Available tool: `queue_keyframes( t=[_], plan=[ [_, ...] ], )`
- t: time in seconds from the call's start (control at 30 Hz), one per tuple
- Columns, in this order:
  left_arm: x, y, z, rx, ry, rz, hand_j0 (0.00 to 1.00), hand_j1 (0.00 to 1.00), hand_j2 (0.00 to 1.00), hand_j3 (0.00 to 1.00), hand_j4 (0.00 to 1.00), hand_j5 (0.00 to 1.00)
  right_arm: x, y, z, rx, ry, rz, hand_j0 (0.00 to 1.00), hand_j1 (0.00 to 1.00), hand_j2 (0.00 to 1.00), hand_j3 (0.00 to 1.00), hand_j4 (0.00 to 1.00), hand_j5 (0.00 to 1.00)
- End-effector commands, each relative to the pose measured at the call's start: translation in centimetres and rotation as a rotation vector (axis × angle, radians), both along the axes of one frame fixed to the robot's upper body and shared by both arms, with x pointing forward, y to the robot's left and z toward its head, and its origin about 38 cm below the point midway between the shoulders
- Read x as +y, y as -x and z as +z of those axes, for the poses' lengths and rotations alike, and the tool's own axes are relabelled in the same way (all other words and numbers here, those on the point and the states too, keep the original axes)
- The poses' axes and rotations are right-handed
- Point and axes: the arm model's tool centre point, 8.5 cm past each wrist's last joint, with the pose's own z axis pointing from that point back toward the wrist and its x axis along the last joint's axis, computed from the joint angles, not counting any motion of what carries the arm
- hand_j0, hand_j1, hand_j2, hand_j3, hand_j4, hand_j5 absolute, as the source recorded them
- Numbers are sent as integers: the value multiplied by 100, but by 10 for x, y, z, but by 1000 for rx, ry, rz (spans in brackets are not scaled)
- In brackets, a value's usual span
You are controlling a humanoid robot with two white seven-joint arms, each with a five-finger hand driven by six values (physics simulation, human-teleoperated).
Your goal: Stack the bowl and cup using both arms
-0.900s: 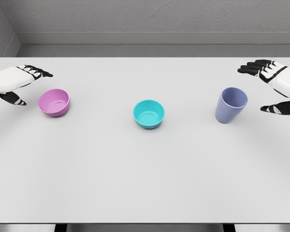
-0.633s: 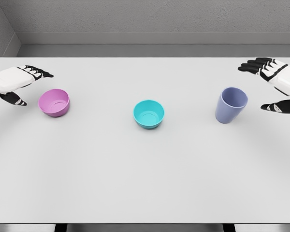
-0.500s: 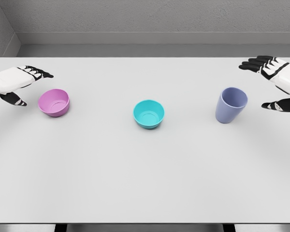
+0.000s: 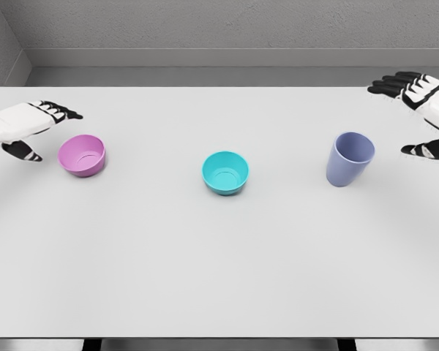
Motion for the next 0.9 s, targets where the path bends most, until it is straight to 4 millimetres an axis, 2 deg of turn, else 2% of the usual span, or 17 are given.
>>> queue_keyframes(
  t=[0.0,0.17,0.37,0.5,0.57,0.7,0.87],
  plan=[
    [-6,0,-5,10,8,-9,100,100,100,100,100,100,0,0,1,-2,-7,-2,100,100,100,100,100,100],
    [-20,-5,-9,50,-1,-36,100,100,100,100,100,100,-1,0,2,-2,-3,-1,100,100,100,100,100,100],
    [-21,-6,-7,130,-71,-47,100,100,100,100,100,100,0,-1,5,-10,-4,-1,100,100,100,100,100,100],
    [-25,-7,-8,130,-68,-55,100,100,100,100,100,100,0,-1,5,-14,-9,-1,100,100,100,100,100,100],
    [-36,-9,-11,131,-55,-71,100,100,100,100,100,100,0,-1,5,-14,-9,-1,100,100,100,100,100,100],
    [-43,-11,-13,128,-40,-81,100,100,100,100,100,100,0,-1,5,-14,-9,-1,100,100,100,100,100,100],
    [-45,-12,-13,128,-36,-83,100,100,100,100,100,100,0,-1,5,-13,-9,-1,100,100,100,100,100,100]
  ],
)
